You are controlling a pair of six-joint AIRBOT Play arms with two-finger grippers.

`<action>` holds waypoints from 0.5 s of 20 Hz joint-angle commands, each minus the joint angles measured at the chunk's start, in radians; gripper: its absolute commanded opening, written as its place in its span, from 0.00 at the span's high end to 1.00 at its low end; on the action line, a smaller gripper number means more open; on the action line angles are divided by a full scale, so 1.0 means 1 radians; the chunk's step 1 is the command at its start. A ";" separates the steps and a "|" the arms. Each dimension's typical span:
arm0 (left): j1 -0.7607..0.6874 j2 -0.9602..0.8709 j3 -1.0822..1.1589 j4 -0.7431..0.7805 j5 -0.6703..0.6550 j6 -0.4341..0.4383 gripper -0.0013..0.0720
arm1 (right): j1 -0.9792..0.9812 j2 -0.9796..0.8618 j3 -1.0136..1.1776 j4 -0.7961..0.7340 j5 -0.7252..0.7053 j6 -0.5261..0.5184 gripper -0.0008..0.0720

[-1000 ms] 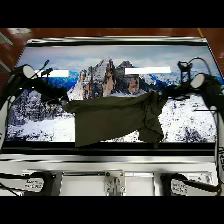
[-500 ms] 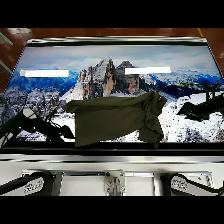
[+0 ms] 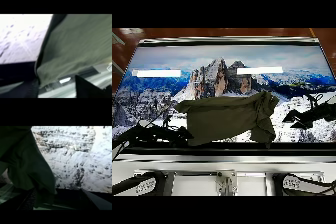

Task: Fold the shirts.

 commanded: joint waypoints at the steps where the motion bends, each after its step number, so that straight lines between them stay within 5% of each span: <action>1: -0.057 -0.025 -0.006 -0.097 0.084 0.014 0.63 | -0.001 -0.032 -0.053 0.054 0.004 -0.018 0.07; 2: -0.067 -0.025 -0.004 -0.103 0.087 0.026 0.80 | -0.001 -0.040 -0.079 0.082 -0.001 -0.032 0.07; 4: -0.068 -0.016 0.005 -0.107 0.084 0.058 0.93 | -0.001 -0.054 -0.129 0.121 -0.036 -0.042 0.07; 10: -0.068 0.044 0.090 -0.106 0.084 0.089 0.93 | 0.140 -0.128 -0.204 0.170 -0.218 -0.059 0.12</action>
